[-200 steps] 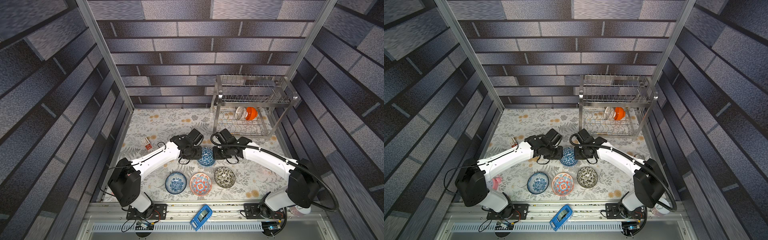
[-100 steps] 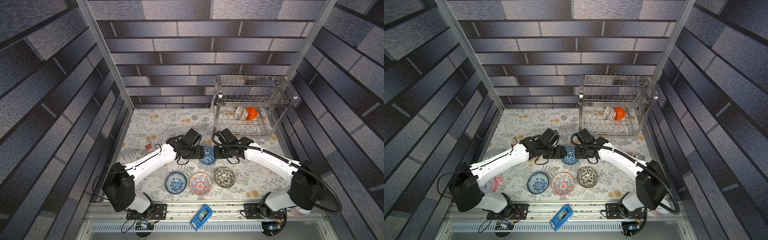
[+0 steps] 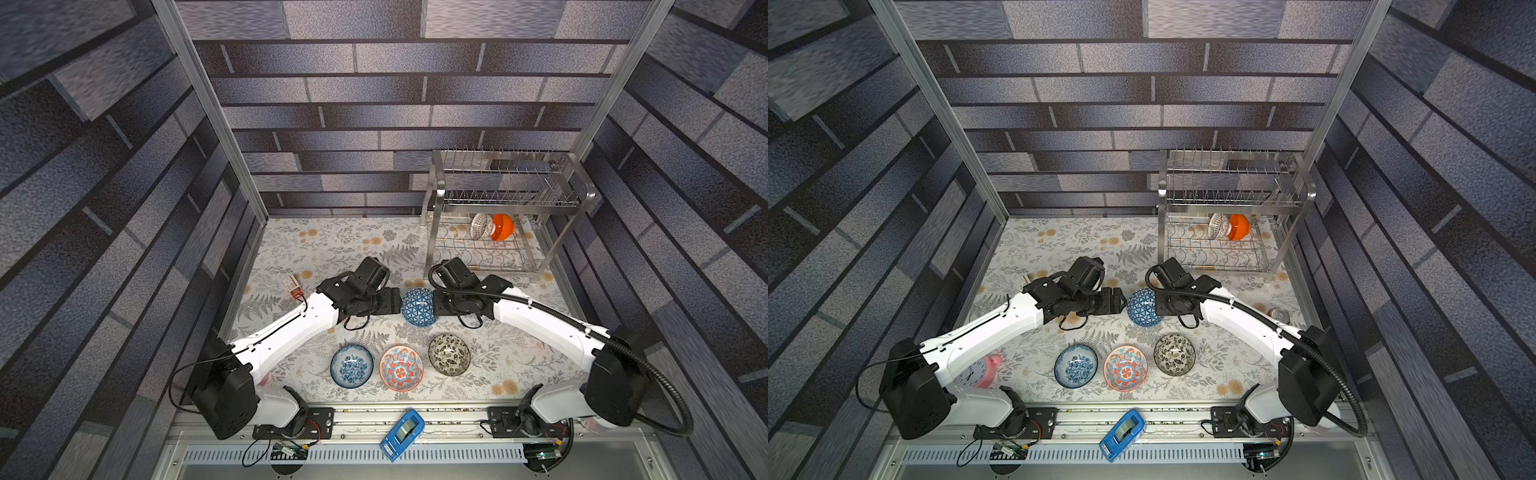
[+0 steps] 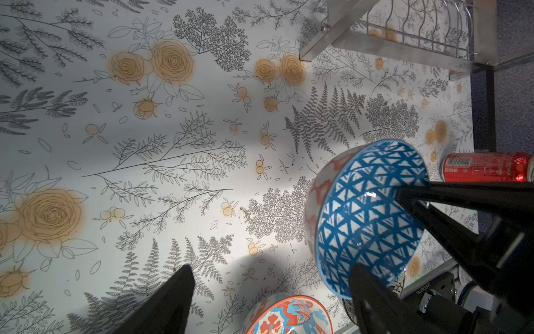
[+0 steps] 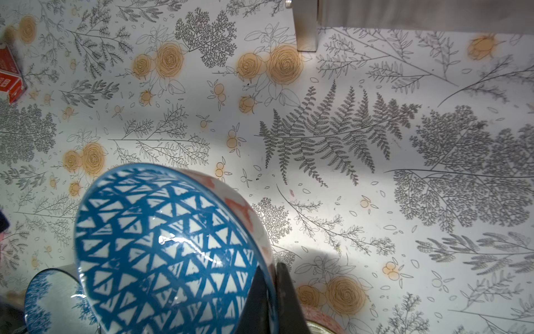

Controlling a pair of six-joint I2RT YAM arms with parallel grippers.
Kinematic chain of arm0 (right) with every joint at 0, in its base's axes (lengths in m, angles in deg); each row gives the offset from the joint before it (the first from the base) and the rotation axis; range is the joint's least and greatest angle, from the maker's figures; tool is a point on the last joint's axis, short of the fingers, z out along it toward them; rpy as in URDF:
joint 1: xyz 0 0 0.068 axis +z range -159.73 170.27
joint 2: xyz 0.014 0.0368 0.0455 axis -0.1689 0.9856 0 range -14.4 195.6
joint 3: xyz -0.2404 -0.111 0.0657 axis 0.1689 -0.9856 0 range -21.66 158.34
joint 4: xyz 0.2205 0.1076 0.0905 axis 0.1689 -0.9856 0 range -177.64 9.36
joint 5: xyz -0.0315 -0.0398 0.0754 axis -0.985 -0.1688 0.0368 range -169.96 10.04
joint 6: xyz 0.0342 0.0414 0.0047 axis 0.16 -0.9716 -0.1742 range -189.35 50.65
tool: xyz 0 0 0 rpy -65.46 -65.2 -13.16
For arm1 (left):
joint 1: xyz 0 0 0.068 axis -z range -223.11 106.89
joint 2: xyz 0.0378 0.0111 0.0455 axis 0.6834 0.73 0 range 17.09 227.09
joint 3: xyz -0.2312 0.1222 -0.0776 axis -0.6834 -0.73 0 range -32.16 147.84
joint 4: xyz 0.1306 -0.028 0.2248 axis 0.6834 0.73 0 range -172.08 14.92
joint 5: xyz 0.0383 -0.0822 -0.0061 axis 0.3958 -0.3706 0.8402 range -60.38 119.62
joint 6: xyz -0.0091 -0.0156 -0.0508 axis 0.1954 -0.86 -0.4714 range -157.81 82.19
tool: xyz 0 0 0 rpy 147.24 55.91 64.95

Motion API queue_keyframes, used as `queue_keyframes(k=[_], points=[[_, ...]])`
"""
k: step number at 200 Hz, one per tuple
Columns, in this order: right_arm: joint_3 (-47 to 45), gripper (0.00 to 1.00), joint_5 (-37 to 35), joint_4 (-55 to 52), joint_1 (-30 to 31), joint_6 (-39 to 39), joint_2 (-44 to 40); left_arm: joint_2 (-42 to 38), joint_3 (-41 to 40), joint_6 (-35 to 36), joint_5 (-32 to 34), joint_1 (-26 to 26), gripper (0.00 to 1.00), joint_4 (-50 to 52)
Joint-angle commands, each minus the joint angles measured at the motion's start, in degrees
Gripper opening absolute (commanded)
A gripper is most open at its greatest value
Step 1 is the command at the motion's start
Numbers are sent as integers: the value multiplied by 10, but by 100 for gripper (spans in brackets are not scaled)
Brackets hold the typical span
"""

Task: Load bowls into a dish rack
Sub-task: Place the bowl in the dish rack.

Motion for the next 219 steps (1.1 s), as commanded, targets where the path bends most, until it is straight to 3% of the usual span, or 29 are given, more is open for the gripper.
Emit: queue_keyframes(k=[1,85,219], points=[[-3,0,-48,-20,3,-6,-34,-21,-13,-4,-9,-8,86,-6],[3,0,-156,-63,-22,35,-78,-28,-22,-3,-13,-21,85,-6],[25,0,-144,-47,-133,109,-93,-32,-22,-7,-11,-31,84,1]])
